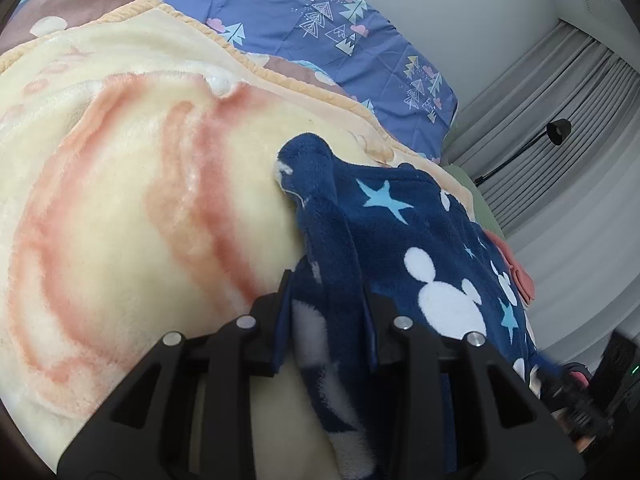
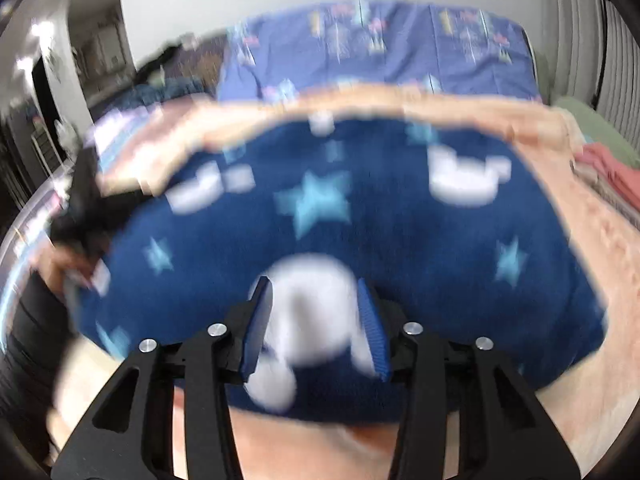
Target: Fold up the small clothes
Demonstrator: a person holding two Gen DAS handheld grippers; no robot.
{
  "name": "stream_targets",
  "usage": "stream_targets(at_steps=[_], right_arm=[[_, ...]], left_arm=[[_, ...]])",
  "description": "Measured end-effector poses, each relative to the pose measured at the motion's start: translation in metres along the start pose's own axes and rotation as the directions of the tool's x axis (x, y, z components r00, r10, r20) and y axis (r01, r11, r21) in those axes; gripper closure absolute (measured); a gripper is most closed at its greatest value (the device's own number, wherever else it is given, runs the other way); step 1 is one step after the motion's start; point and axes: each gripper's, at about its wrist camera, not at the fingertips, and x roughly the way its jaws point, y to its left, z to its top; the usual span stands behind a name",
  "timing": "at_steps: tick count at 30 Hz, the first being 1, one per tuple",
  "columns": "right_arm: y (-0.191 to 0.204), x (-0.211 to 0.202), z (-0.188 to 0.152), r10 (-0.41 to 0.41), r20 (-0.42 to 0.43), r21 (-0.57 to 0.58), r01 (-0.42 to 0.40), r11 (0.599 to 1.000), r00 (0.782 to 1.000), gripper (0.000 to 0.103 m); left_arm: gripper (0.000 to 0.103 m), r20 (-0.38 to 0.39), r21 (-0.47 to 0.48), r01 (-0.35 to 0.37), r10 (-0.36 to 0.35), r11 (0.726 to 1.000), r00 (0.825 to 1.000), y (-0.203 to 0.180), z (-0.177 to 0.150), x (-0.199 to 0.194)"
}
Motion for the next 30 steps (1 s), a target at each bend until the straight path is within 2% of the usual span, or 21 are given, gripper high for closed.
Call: stream_targets(at_steps=[1, 2, 3, 4, 5, 6, 8, 9, 12, 15, 16, 18, 20, 21, 24, 27, 30], right_arm=[[0.002, 0.001, 0.011, -0.021, 0.028, -0.011, 0.022, 1.0, 0.999, 0.059], [0.0, 0.015, 0.018, -0.051, 0.008, -0.009, 0.051, 0.999, 0.999, 0.059], [-0.003, 0.029, 0.012, -0.062, -0.045, 0.006, 0.062, 0.998, 0.997, 0.059], [-0.012, 0.059, 0.003, -0.062, -0.161, 0.04, 0.069, 0.997, 0.985, 0.06], [-0.022, 0.088, -0.012, -0.035, -0.266, 0.092, 0.061, 0.994, 0.963, 0.061], [-0.021, 0.093, -0.022, -0.045, -0.234, 0.084, 0.066, 0.994, 0.971, 0.061], [0.001, 0.082, -0.017, -0.129, -0.204, -0.036, 0.124, 0.992, 0.97, 0.062], [0.006, 0.076, -0.008, -0.116, -0.202, -0.024, 0.113, 0.993, 0.973, 0.062], [0.005, 0.07, 0.031, -0.009, -0.154, 0.018, 0.012, 1.0, 0.988, 0.065], [-0.001, 0.091, 0.081, -0.076, -0.071, -0.011, 0.075, 0.997, 0.995, 0.065], [-0.006, 0.106, 0.092, -0.083, -0.082, 0.008, 0.084, 0.996, 0.993, 0.065], [-0.032, 0.163, 0.103, -0.056, -0.209, 0.107, 0.079, 0.991, 0.976, 0.065], [-0.053, 0.221, 0.081, -0.053, -0.369, 0.12, 0.104, 0.987, 0.928, 0.065], [-0.054, 0.235, 0.074, -0.043, -0.356, 0.089, 0.08, 0.993, 0.933, 0.065], [-0.044, 0.225, 0.076, -0.089, -0.316, 0.044, 0.109, 0.993, 0.944, 0.064], [-0.049, 0.222, 0.078, -0.05, -0.315, 0.081, 0.08, 0.993, 0.948, 0.063], [-0.05, 0.192, 0.083, -0.039, -0.258, 0.101, 0.067, 0.993, 0.965, 0.062]], left_arm=[[0.072, 0.0, -0.001, 0.001, -0.001, 1.0, 1.0, 0.0, 0.0, 0.0], [0.072, 0.0, -0.002, 0.002, -0.002, 1.0, 1.0, 0.0, 0.0, 0.0], [0.072, 0.0, -0.001, 0.001, -0.001, 1.0, 1.0, 0.0, 0.0, 0.0], [0.072, 0.001, 0.0, 0.0, 0.0, 1.0, 1.0, 0.0, 0.0, 0.0], [0.071, 0.0, 0.0, 0.001, -0.001, 1.0, 1.0, 0.0, 0.0, 0.0], [0.07, 0.0, 0.003, 0.005, -0.005, 1.0, 1.0, -0.001, 0.0, 0.0], [0.07, 0.0, 0.011, -0.002, 0.002, 1.0, 1.0, -0.001, -0.001, 0.0], [0.07, 0.0, 0.008, -0.001, 0.001, 1.0, 1.0, -0.001, -0.001, 0.001], [0.07, -0.004, 0.003, 0.005, -0.005, 1.0, 1.0, 0.0, -0.001, 0.002], [0.07, -0.004, 0.003, 0.006, -0.006, 1.0, 1.0, 0.0, -0.001, 0.002], [0.07, -0.004, 0.002, 0.007, -0.007, 1.0, 1.0, 0.0, -0.001, 0.002], [0.07, -0.004, 0.002, 0.008, -0.008, 1.0, 1.0, 0.0, -0.001, 0.002], [0.07, -0.004, -0.001, 0.016, -0.016, 1.0, 1.0, 0.002, 0.0, 0.002], [0.067, -0.006, -0.003, 0.031, -0.031, 1.0, 1.0, 0.003, 0.0, 0.003], [0.067, -0.012, -0.002, 0.034, -0.034, 0.999, 0.999, 0.005, 0.0, 0.004], [0.067, -0.013, -0.004, 0.038, -0.038, 0.999, 0.999, 0.005, 0.001, 0.004], [0.067, -0.012, -0.002, 0.037, -0.037, 0.999, 0.999, 0.007, 0.0, 0.004]])
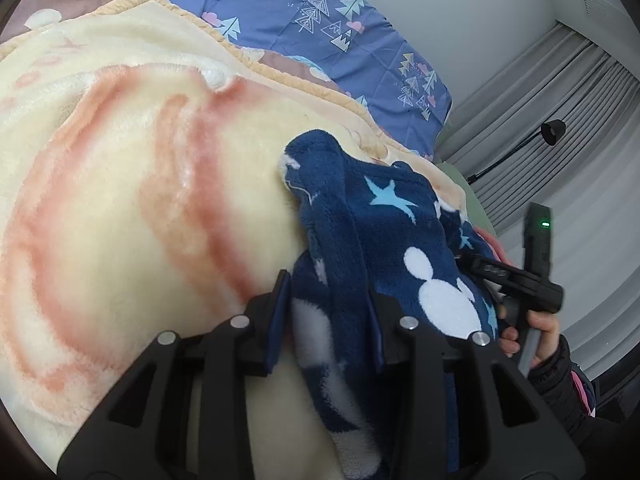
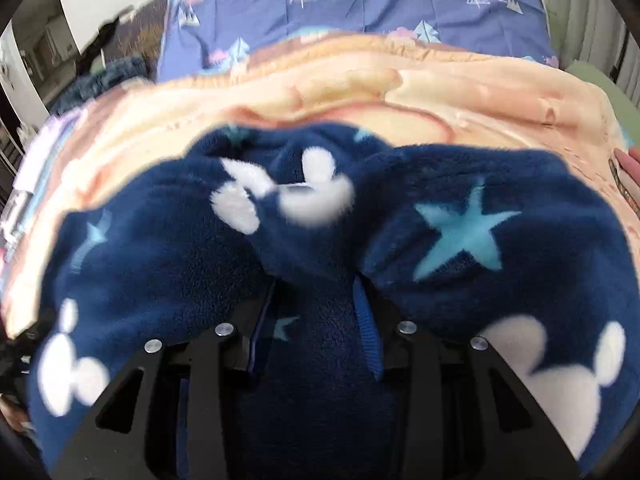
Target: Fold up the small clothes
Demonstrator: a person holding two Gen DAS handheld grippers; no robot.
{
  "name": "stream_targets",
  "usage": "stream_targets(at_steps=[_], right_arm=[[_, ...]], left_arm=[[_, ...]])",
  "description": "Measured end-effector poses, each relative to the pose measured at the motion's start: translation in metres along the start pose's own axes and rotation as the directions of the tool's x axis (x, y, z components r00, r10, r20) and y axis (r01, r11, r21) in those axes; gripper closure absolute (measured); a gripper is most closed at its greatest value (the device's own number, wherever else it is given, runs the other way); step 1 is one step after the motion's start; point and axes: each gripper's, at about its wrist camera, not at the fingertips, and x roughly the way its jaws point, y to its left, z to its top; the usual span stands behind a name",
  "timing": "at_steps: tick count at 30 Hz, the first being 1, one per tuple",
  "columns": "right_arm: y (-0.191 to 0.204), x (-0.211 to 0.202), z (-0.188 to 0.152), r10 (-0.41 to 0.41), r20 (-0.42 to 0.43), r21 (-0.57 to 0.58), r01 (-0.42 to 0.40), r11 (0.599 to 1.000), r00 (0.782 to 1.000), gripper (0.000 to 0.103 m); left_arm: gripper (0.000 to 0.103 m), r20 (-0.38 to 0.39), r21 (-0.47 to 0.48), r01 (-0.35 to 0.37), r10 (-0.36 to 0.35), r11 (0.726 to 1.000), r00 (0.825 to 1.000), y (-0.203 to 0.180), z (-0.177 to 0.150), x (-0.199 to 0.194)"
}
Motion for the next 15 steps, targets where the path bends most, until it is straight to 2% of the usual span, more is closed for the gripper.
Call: stream_targets(at_steps=[2, 3, 5, 7, 8, 10, 11, 14, 15], right_arm=[[0.009, -0.034, -0.014, -0.017, 0.077, -0.05, 0.021, 0.999, 0.997, 0.058], [0.026, -0.062, -0.032, -0.005, 0.146, -0.137, 0.025, 0.99, 0.989, 0.053], [0.051, -0.089, -0.061, 0.012, 0.214, -0.29, 0.052, 0.956, 0.977, 0.043], [0.09, -0.113, -0.114, 0.045, 0.29, -0.512, 0.115, 0.851, 0.956, 0.039], [0.108, -0.12, -0.141, 0.077, 0.305, -0.604, 0.13, 0.786, 0.949, 0.036], [0.146, -0.129, -0.202, 0.164, 0.311, -0.777, 0.151, 0.611, 0.936, 0.032], [0.162, -0.13, -0.227, 0.186, 0.326, -0.827, 0.185, 0.531, 0.927, 0.032], [0.189, -0.12, -0.272, 0.213, 0.399, -0.887, 0.317, 0.335, 0.892, 0.03], [0.197, -0.113, -0.281, 0.211, 0.412, -0.892, 0.345, 0.291, 0.887, 0.03]], left_arm=[[0.067, -0.001, -0.003, 0.002, -0.002, 1.0, 1.0, 0.001, 0.0, 0.0], [0.067, -0.001, -0.002, 0.002, -0.002, 1.0, 1.0, 0.001, 0.0, 0.0], [0.067, -0.002, 0.0, 0.0, 0.0, 1.0, 1.0, 0.001, 0.0, 0.001], [0.067, -0.002, 0.0, 0.0, 0.0, 1.0, 1.0, 0.001, 0.0, 0.001], [0.067, -0.002, 0.0, 0.0, 0.0, 1.0, 1.0, 0.001, 0.0, 0.001], [0.067, -0.002, 0.0, 0.0, 0.0, 1.0, 1.0, 0.001, 0.0, 0.001], [0.067, -0.002, 0.0, 0.001, -0.001, 1.0, 1.0, 0.001, 0.0, 0.001], [0.067, -0.002, -0.001, 0.001, -0.001, 1.0, 1.0, 0.001, 0.0, 0.001], [0.067, -0.001, 0.0, 0.001, -0.001, 1.0, 1.0, 0.001, 0.0, 0.0]])
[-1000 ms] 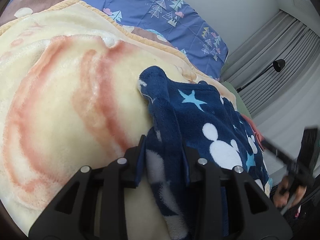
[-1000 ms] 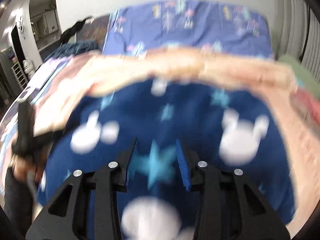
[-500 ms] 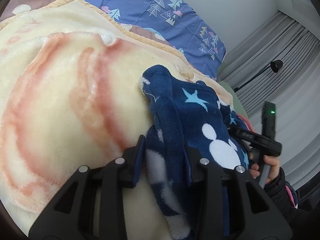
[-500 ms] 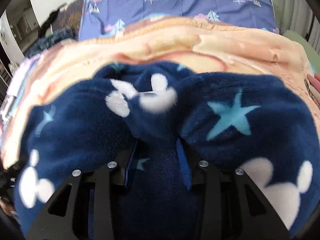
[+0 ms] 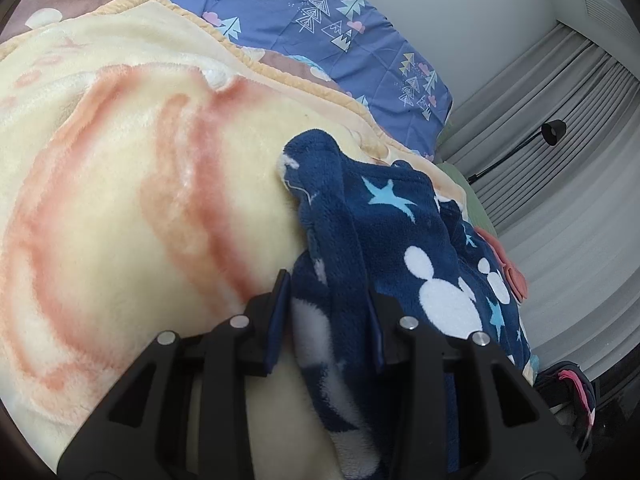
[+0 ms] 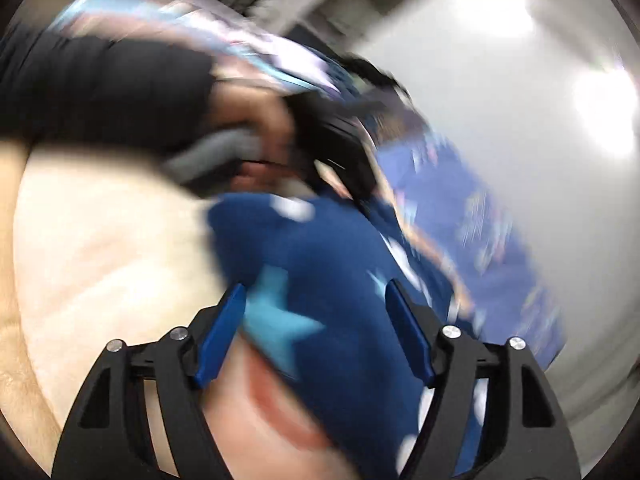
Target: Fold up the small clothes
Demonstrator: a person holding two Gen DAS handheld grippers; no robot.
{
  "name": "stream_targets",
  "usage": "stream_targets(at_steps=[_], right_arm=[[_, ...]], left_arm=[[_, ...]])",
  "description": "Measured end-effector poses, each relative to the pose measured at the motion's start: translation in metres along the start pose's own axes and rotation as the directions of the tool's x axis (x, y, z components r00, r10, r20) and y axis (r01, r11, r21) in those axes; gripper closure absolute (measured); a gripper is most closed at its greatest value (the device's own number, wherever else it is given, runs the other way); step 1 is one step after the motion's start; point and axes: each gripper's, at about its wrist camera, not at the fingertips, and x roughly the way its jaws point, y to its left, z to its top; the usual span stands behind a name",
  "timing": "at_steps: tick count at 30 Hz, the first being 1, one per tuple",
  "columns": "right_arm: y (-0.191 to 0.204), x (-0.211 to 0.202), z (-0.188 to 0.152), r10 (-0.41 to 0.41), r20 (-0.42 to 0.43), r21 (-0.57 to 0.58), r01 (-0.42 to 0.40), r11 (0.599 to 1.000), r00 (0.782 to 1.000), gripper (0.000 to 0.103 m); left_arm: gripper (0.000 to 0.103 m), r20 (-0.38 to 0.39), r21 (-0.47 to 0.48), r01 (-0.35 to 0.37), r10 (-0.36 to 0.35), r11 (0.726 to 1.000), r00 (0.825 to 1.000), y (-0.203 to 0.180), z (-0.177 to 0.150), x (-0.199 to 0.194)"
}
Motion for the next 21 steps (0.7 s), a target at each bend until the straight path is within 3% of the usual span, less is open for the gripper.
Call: stream_targets(at_steps=[7, 11, 17, 21], right_arm=[[-0.006, 0.039, 0.016, 0.005, -0.091, 0.081, 0.003, 0.997, 0.996, 0.029], [-0.003, 0.05, 0.021, -0.042, -0.093, 0.057, 0.048, 0.997, 0.995, 0.029], [0.009, 0.056, 0.031, -0.07, -0.096, 0.039, 0.074, 0.996, 0.993, 0.051], [0.009, 0.057, 0.031, -0.079, -0.095, 0.044, 0.083, 0.996, 0.992, 0.054]], left_arm=[[0.067, -0.002, -0.001, 0.005, -0.005, 1.0, 1.0, 0.0, 0.0, 0.0], [0.067, -0.002, -0.007, 0.011, -0.011, 1.0, 1.0, 0.0, 0.0, 0.0], [0.066, -0.004, -0.017, 0.02, -0.02, 1.0, 1.0, 0.002, 0.0, 0.001], [0.061, -0.01, -0.025, 0.031, -0.031, 0.999, 0.999, 0.005, 0.002, 0.003]])
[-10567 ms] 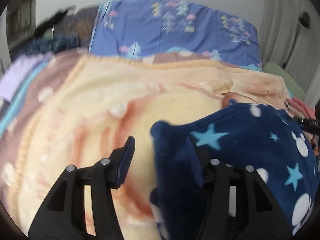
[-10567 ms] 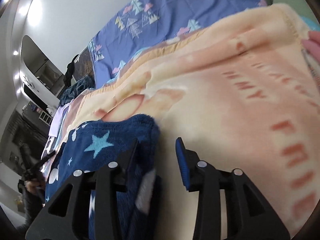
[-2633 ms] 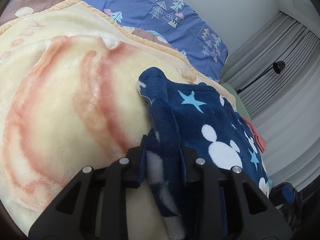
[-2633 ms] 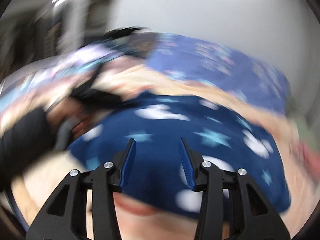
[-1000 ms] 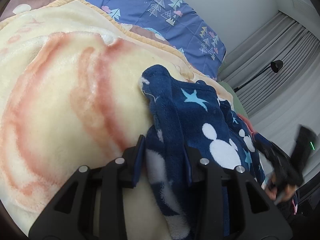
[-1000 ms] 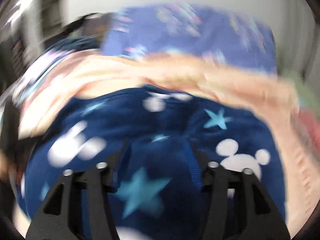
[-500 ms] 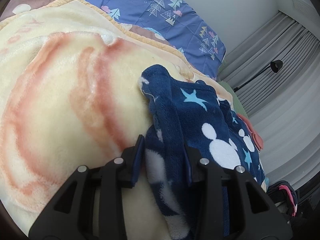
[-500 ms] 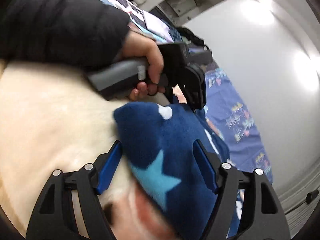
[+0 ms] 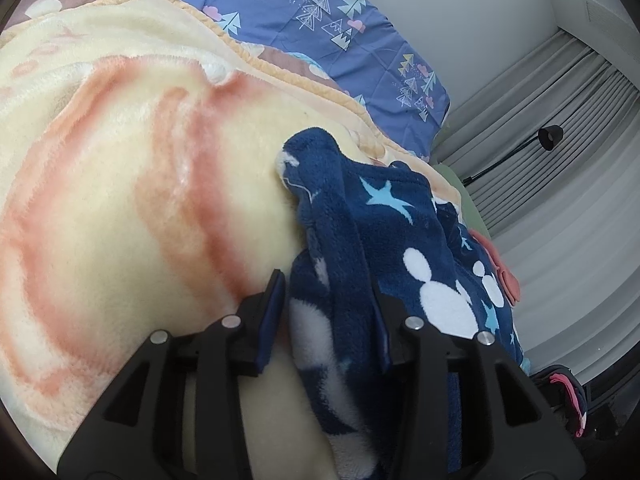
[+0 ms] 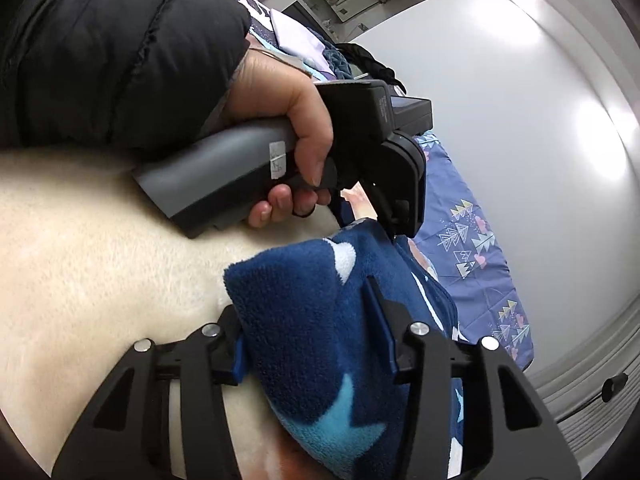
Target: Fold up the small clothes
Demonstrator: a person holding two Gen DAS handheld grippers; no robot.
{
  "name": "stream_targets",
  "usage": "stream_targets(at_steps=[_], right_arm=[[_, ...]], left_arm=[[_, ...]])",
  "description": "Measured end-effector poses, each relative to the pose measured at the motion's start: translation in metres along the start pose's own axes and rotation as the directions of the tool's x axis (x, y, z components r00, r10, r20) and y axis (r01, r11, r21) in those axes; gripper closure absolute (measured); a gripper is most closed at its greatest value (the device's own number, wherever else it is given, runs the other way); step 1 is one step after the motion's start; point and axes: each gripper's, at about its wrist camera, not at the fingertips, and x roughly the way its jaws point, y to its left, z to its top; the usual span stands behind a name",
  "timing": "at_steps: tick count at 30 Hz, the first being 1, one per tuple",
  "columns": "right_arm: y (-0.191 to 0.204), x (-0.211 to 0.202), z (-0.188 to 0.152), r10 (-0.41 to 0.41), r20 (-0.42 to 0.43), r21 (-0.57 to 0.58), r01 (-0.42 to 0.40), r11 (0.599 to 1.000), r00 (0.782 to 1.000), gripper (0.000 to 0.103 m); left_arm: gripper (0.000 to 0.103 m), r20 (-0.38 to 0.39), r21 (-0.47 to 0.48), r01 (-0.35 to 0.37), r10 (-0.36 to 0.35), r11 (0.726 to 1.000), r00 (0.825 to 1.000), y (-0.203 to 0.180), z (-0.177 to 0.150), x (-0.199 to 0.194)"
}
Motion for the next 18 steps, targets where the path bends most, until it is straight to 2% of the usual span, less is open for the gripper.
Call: stream_targets(at_steps=[5, 7, 8, 9, 12, 15, 18], right_arm=[[0.002, 0.0, 0.005, -0.014, -0.004, -0.005, 0.014, 1.0, 1.0, 0.055], [0.004, -0.002, 0.007, -0.008, -0.002, 0.001, 0.008, 1.0, 1.0, 0.066], [0.005, -0.005, 0.007, -0.013, 0.003, 0.004, 0.013, 1.0, 1.0, 0.075], [-0.001, -0.008, 0.007, -0.013, 0.016, 0.023, 0.013, 1.0, 1.0, 0.078], [-0.029, -0.022, 0.005, 0.019, 0.051, 0.151, -0.026, 0.988, 0.999, 0.08], [-0.073, -0.04, -0.001, 0.035, 0.098, 0.325, -0.066, 0.943, 0.995, 0.08], [-0.111, -0.06, -0.014, 0.006, 0.147, 0.443, -0.072, 0.894, 0.989, 0.08]], left_arm=[[0.057, -0.013, -0.001, 0.005, -0.005, 1.0, 1.0, -0.001, 0.002, 0.003], [0.057, -0.026, 0.002, -0.002, 0.002, 1.0, 1.0, -0.004, 0.004, 0.005], [0.068, -0.025, 0.006, -0.005, 0.006, 1.0, 1.0, -0.006, 0.006, 0.005], [0.078, -0.017, 0.001, 0.004, -0.004, 1.0, 1.0, -0.008, 0.008, 0.004], [0.081, 0.03, 0.003, -0.018, 0.018, 1.0, 0.999, -0.022, 0.011, -0.005], [0.081, 0.084, 0.058, -0.03, 0.025, 0.998, 0.996, -0.06, 0.021, -0.018], [0.081, 0.105, 0.116, -0.027, 0.015, 0.993, 0.994, -0.098, 0.034, -0.026]])
